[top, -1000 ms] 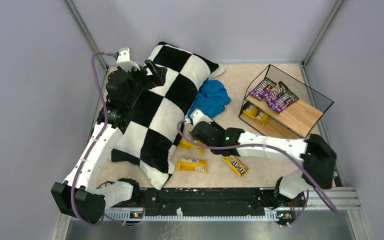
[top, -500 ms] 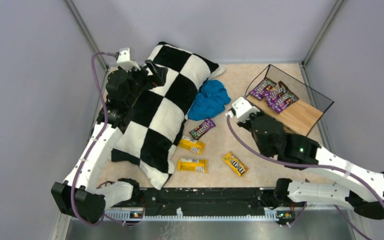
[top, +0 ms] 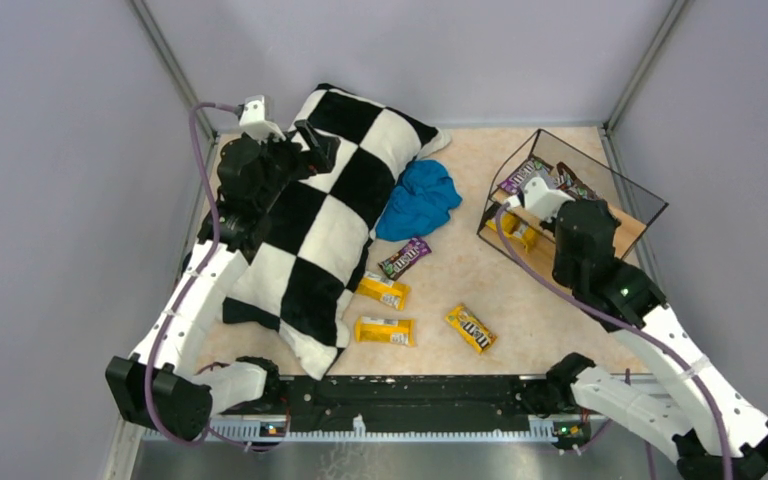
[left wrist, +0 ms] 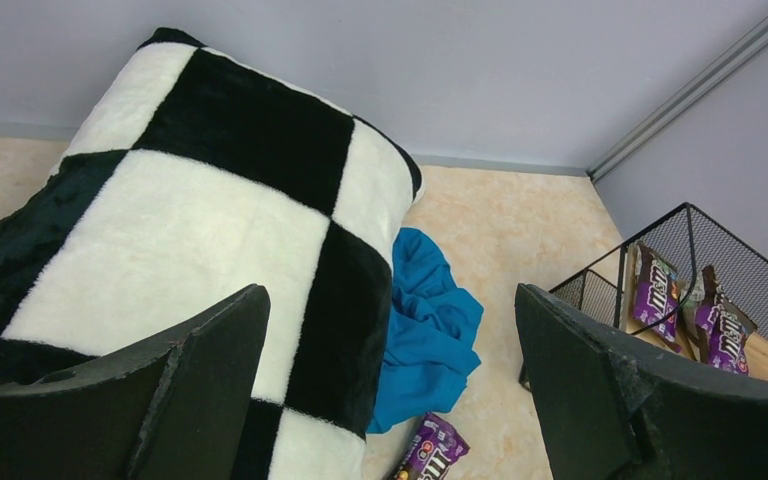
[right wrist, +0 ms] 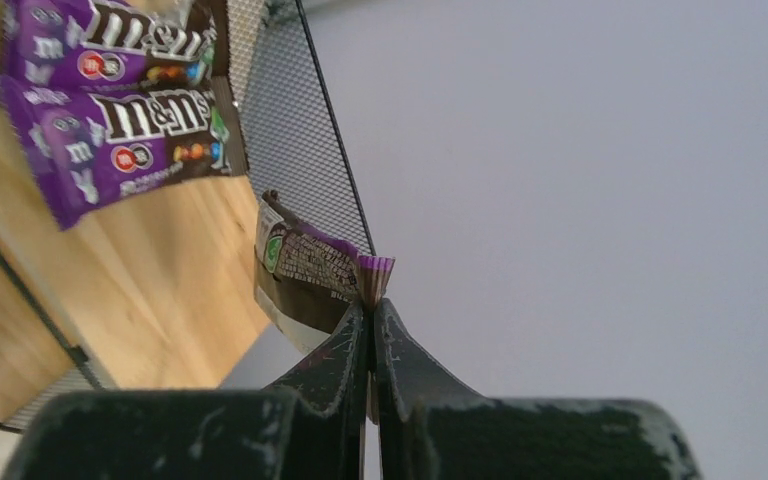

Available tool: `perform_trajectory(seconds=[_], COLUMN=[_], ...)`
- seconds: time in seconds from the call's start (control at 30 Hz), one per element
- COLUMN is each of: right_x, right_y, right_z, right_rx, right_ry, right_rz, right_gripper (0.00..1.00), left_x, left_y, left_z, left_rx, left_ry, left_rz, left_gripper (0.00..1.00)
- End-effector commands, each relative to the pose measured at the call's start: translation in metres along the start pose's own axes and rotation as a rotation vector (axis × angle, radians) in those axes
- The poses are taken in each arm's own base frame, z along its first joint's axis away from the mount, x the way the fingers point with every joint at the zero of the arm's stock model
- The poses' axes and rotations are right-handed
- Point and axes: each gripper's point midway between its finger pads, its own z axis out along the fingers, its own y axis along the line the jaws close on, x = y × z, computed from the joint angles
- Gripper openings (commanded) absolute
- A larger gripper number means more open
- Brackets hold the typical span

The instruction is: Place and organize the candy bags onto the shelf

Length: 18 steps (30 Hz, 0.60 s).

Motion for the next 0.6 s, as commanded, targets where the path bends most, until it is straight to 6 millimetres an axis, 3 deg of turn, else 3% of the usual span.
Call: perform_trajectory(seconds=[0.0,0.27,0.57], right_x=[0.0,0.011,0.027], right_y=[0.002,0.043,0.069], right_z=[0.024,0.051,0.056], right_rx=[-0.035,-0.143,-0.17], right_ry=[-0.003,-0.018,-0.05], right_rz=[-0.089,-0.117,-0.157], right_gripper=[0.0,0.0,0.0], left_x=[-0.01,-0.016,-0.018], left_y=[-0.005,-0.015,-0.034], left_z=[0.002,-0.004,-0.011], left_rx=[0.026,0.047,0.086], left_ry=[-0.041,-0.059,-0.062], left_rz=[0.002,0.009,0.022], left_gripper=[0.99,0.98,0.98])
